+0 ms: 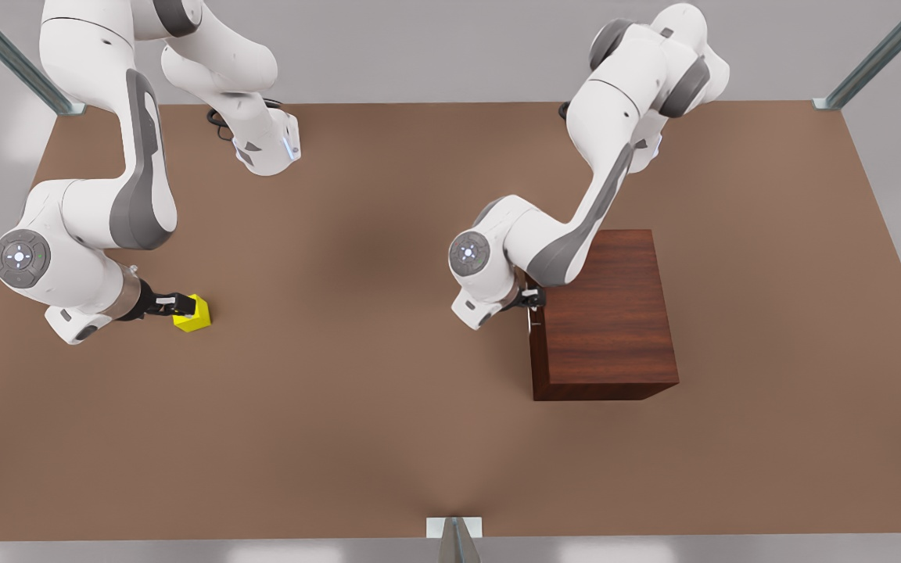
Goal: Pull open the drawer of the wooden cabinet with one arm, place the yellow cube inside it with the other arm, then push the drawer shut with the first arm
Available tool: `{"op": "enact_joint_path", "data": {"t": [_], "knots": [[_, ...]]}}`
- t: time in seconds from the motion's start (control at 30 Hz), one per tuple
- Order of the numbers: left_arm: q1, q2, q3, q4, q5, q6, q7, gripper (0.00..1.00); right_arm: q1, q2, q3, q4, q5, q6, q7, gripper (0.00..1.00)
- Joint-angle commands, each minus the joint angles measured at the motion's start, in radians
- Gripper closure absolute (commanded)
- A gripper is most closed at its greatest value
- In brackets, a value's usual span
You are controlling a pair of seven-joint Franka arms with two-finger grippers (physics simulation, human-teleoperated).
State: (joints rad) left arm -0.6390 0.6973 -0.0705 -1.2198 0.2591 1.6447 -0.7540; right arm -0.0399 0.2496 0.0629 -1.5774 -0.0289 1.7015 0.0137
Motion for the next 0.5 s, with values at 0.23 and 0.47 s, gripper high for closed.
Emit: {"op": "enact_joint_path", "data": {"t": [0.23, 0.47], "knots": [[-0.053, 0.041, -0.002, -0.047, 0.166, 0.003, -0.513, 0.0, 0.0, 0.002, 0.0, 0.0, 0.0, 0.0, 0.0, 0.0], [-0.059, 0.057, -0.002, -0.063, 0.197, 0.003, -0.527, 0.0, 0.0, 0.01, 0.0, 0.0, 0.0, 0.0, 0.002, 0.0]]}}
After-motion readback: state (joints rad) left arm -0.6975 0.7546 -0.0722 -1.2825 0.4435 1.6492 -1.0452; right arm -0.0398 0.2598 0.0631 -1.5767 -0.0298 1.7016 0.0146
